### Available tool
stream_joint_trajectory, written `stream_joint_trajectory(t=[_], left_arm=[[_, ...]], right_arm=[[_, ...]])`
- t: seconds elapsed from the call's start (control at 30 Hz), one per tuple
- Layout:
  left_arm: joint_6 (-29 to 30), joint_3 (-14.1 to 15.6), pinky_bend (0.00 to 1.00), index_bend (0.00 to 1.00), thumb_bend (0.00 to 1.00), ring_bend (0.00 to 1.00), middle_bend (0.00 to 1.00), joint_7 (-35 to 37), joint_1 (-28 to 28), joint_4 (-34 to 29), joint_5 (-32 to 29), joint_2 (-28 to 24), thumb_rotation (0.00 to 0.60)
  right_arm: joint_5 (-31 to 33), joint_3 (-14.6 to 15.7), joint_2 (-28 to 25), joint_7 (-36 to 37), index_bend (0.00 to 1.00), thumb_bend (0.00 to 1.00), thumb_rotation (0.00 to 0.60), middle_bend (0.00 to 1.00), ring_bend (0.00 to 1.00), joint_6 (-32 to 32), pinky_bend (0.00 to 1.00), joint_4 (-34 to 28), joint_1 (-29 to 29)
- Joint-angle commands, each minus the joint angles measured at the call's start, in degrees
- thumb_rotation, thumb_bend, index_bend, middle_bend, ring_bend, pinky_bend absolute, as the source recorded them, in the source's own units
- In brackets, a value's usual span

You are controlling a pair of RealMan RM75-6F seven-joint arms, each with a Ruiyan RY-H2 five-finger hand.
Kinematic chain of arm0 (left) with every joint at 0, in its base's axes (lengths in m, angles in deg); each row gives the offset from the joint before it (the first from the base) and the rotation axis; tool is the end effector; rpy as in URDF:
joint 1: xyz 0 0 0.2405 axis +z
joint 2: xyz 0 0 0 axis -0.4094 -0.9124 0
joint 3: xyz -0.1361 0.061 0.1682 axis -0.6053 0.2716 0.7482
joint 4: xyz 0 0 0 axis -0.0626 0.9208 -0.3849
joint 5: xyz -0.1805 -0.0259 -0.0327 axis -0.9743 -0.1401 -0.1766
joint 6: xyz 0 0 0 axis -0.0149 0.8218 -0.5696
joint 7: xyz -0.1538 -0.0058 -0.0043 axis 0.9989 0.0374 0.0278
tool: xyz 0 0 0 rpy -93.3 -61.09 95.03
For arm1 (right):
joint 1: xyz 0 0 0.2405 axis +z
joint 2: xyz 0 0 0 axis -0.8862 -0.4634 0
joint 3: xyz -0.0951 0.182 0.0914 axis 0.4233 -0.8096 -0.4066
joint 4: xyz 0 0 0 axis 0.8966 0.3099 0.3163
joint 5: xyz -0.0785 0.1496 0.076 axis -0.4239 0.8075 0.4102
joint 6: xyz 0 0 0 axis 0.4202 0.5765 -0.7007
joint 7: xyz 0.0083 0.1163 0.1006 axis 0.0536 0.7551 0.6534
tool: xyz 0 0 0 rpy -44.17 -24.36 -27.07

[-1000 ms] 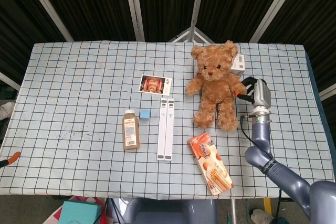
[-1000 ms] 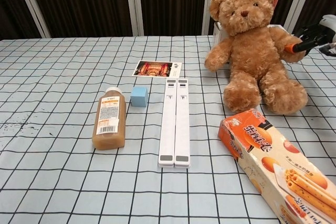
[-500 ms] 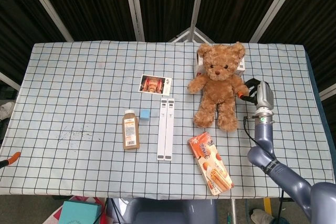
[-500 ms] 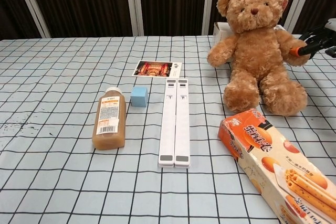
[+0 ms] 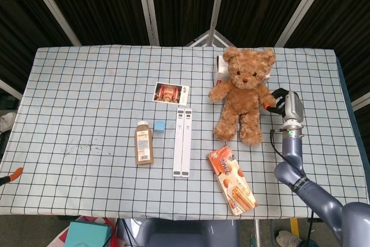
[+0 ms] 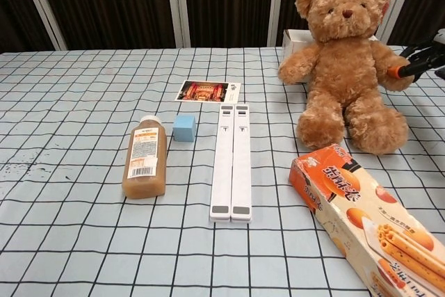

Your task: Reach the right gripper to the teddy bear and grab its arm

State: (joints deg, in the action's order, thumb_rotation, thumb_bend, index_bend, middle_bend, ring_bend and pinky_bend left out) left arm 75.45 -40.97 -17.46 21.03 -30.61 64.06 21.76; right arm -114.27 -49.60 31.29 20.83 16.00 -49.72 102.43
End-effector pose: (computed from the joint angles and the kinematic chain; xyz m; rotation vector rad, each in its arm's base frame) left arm -0.2881 0.1837 0.1846 -1.2538 -0.8435 -0.7149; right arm -0.2539 -0.4092 0.0736 0.8509 -1.4706 1.1219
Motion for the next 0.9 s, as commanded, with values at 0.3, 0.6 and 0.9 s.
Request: stream_joint_trajectory(t=[0.3, 0.6, 0.9], left_arm=[[0.5, 0.0, 0.03, 0.12, 0.24, 0.00, 0.00, 0.6, 0.1, 0.1, 0.5, -0.2, 0.600], [0.3, -0.2, 0.03, 0.12, 0.24, 0.00, 0.00, 1.1, 0.2, 0.2, 0.0, -0.4, 0.600], [0.6, -0.1, 0.03, 0.12, 0.24, 0.00, 0.00, 2.1, 0.4, 0.2, 0.5, -0.7, 0.600]], right_arm=[[1.0, 1.1, -0.3, -4.3, 0.45, 0.32, 0.600, 0.53, 0.45, -0.5, 0.00, 0.0, -0.3], [1.2, 2.4, -2.1, -8.5, 0.17, 0.32, 0.600, 0.28, 0.19, -0.8, 0.00, -2.5, -0.7], [3.4, 2.6, -12.3, -9.3, 0.03, 0.32, 0.600, 0.17, 0.08, -3.5, 0.00, -16.8, -4.8]])
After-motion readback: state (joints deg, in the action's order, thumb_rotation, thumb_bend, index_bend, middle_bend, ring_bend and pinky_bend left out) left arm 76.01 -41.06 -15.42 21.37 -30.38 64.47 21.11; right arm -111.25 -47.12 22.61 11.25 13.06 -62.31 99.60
